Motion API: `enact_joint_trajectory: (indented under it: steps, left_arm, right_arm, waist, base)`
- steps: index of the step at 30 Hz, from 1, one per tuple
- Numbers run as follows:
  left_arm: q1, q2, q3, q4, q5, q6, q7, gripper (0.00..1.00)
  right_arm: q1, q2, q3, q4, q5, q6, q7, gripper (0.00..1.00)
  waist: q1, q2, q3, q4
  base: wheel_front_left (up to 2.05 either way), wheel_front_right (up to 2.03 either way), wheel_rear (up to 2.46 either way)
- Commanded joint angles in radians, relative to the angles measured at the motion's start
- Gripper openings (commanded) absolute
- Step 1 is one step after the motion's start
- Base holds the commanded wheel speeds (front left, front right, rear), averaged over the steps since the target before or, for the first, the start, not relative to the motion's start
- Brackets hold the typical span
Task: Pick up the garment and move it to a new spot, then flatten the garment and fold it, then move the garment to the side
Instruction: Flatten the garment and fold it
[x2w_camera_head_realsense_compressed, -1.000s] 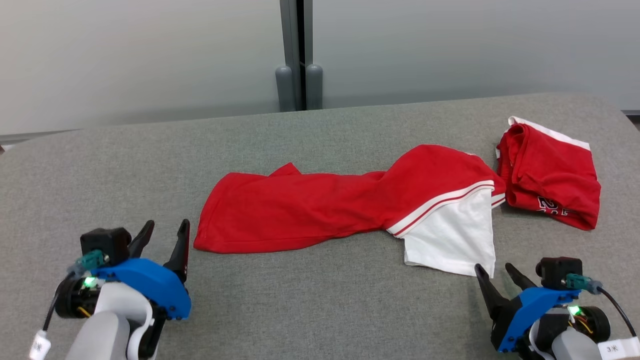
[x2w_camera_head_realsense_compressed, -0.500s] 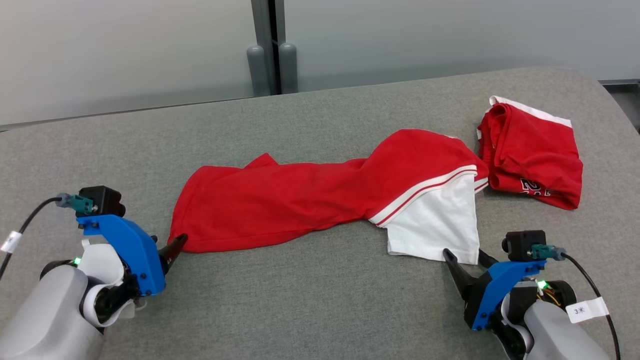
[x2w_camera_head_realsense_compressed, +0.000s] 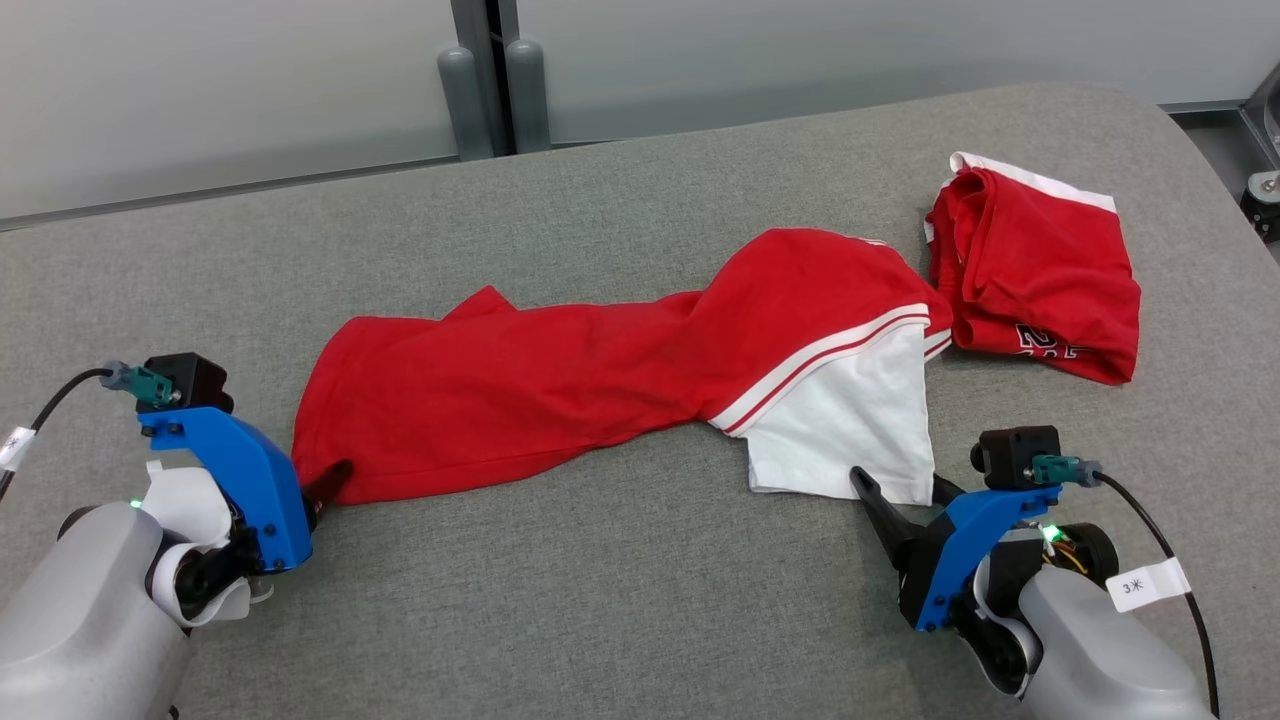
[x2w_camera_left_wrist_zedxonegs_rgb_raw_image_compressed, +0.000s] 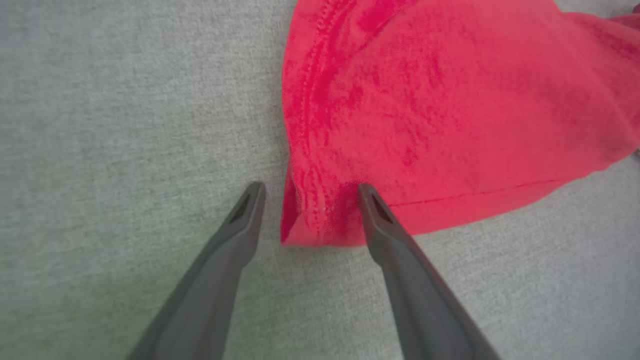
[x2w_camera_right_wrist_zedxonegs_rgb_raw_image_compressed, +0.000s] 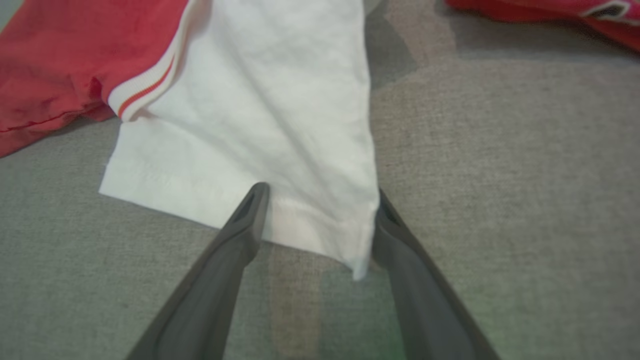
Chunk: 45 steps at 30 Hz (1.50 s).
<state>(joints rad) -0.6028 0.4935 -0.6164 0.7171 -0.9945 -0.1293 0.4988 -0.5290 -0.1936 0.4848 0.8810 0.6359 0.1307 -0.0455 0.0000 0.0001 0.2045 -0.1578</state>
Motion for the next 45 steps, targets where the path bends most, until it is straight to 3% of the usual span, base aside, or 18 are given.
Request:
enact_joint_trajectory:
  steps: [1,2,3,4,5,6,13,23,28,35,40,45]
  left_arm:
    - [-0.021,0.002,-0.018,0.005,-0.014,-0.002,-0.005,1.0]
    - [-0.025,0.003,-0.028,0.007,-0.022,-0.002,-0.004,0.9]
    - [-0.028,0.005,-0.037,0.008,-0.03,-0.002,-0.005,0.49]
    - [-0.033,0.008,-0.047,0.008,-0.036,-0.002,-0.009,0.36]
    - [-0.037,0.011,-0.057,0.008,-0.042,-0.002,-0.012,0.14]
    - [-0.04,0.014,-0.067,0.008,-0.048,-0.002,-0.016,0.0]
    - [-0.036,0.038,-0.131,-0.022,-0.105,-0.002,-0.057,0.0]
    - [-0.042,0.106,-0.165,-0.157,-0.181,-0.002,-0.135,0.0]
    - [-0.077,0.121,-0.154,-0.225,-0.21,-0.002,-0.184,0.0]
    - [-0.213,0.074,-0.127,-0.222,-0.25,-0.002,-0.213,0.0]
    - [-0.382,0.021,-0.128,-0.135,-0.242,-0.002,-0.184,0.0]
    - [-0.576,-0.017,-0.109,-0.027,-0.198,-0.002,-0.239,0.0]
  right_arm:
    - [-0.002,0.005,0.03,0.014,0.015,0.0,0.01,0.94]
    - [-0.003,0.006,0.043,0.013,0.024,0.0,0.01,0.65]
    - [-0.003,0.005,0.056,0.011,0.034,0.0,0.007,0.38]
    - [-0.004,0.004,0.068,0.009,0.044,0.001,0.002,0.2]
    - [-0.005,0.001,0.078,0.009,0.053,0.001,-0.002,0.0]
    - [-0.007,-0.003,0.088,0.008,0.062,0.001,-0.008,0.0]
    - [0.011,-0.05,0.135,-0.062,0.187,0.0,-0.106,0.0]
    - [0.033,-0.185,0.102,-0.393,0.472,0.0,-0.194,0.0]
    - [-0.037,-0.238,0.091,-0.475,0.555,0.0,-0.19,0.0]
    - [-0.259,-0.266,0.074,-0.415,0.628,0.0,-0.147,0.0]
    - [-0.488,-0.245,0.074,-0.292,0.635,0.0,-0.128,0.0]
    - [-0.714,-0.225,0.069,-0.17,0.606,0.0,-0.164,0.0]
  waist:
    - [0.0,-0.0001,0.003,0.0]
    - [0.0,-0.0001,0.005,0.0]
    - [0.0,-0.0001,0.006,0.0]
    - [0.0,-0.0001,0.006,0.0]
    - [0.0,-0.0001,0.005,0.0]
    - [0.0,-0.0001,0.004,0.001]
    - [0.0,-0.0001,-0.046,0.018]
    - [0.0,-0.0001,-0.113,0.042]
    - [0.0,-0.0001,-0.101,0.057]
    - [0.0,-0.0001,-0.012,0.094]
    - [0.0,-0.0001,0.087,0.117]
    - [0.0,-0.0001,0.166,0.13]
  base:
    - [0.0,0.0,0.0]
    - [0.0,0.0,0.0]
    - [0.0,0.0,0.0]
    - [0.0,0.0,0.0]
    - [0.0,0.0,0.0]
    - [0.0,0.0,0.0]
    - [0.0,0.0,0.0]
    - [0.0,0.0,0.0]
    - [0.0,0.0,0.0]
    - [0.0,0.0,0.0]
    - [0.0,0.0,0.0]
    - [0.0,0.0,0.0]
